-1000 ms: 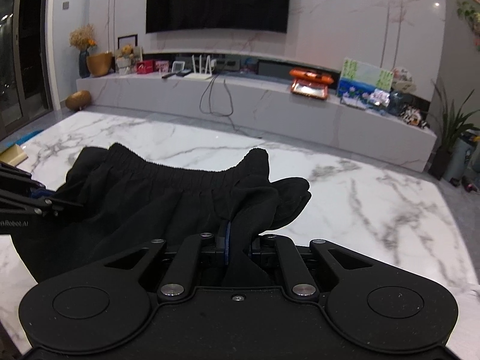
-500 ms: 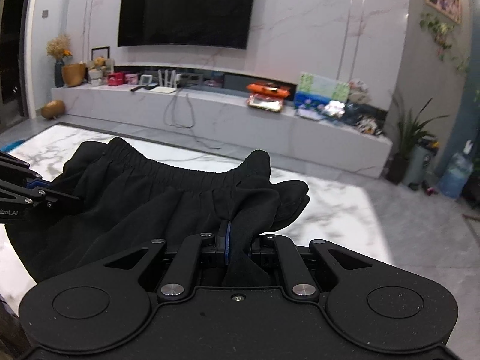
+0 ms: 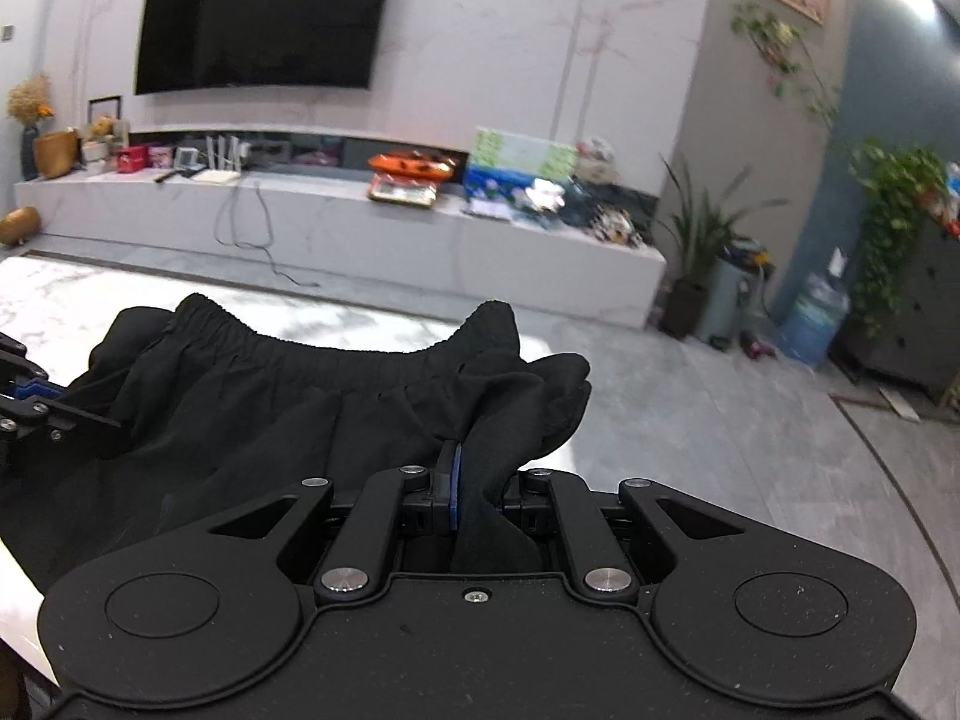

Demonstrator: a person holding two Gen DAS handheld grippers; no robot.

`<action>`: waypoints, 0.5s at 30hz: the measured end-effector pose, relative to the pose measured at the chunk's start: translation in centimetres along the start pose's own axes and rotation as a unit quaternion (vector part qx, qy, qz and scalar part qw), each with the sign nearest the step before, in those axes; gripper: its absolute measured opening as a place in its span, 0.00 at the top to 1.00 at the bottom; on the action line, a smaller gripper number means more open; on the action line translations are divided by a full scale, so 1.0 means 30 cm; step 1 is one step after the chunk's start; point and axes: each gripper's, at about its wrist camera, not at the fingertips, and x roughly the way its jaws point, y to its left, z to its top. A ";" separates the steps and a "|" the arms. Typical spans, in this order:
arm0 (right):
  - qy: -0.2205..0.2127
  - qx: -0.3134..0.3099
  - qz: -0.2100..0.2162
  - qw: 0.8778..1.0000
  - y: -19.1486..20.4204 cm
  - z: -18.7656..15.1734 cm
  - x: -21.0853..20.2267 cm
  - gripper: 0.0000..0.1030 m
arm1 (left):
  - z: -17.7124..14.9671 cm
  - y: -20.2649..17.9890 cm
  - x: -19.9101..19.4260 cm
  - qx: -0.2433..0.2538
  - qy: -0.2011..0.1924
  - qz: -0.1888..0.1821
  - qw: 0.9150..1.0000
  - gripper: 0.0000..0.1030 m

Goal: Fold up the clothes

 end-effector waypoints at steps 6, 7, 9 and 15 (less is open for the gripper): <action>0.024 0.031 0.000 0.999 -0.097 -0.112 0.107 0.92 | -0.044 -0.025 0.152 -0.037 0.039 -0.008 0.999 0.88; 0.030 0.039 0.000 0.999 -0.113 -0.138 0.142 0.92 | -0.054 -0.017 0.174 -0.051 0.046 -0.010 0.998 0.88; 0.037 0.049 0.002 0.998 -0.135 -0.163 0.174 0.92 | -0.073 -0.003 0.195 -0.065 0.052 -0.009 0.996 0.88; 0.058 0.080 0.016 0.995 -0.177 -0.243 0.255 0.92 | -0.116 0.039 0.244 -0.090 0.069 -0.003 0.994 0.84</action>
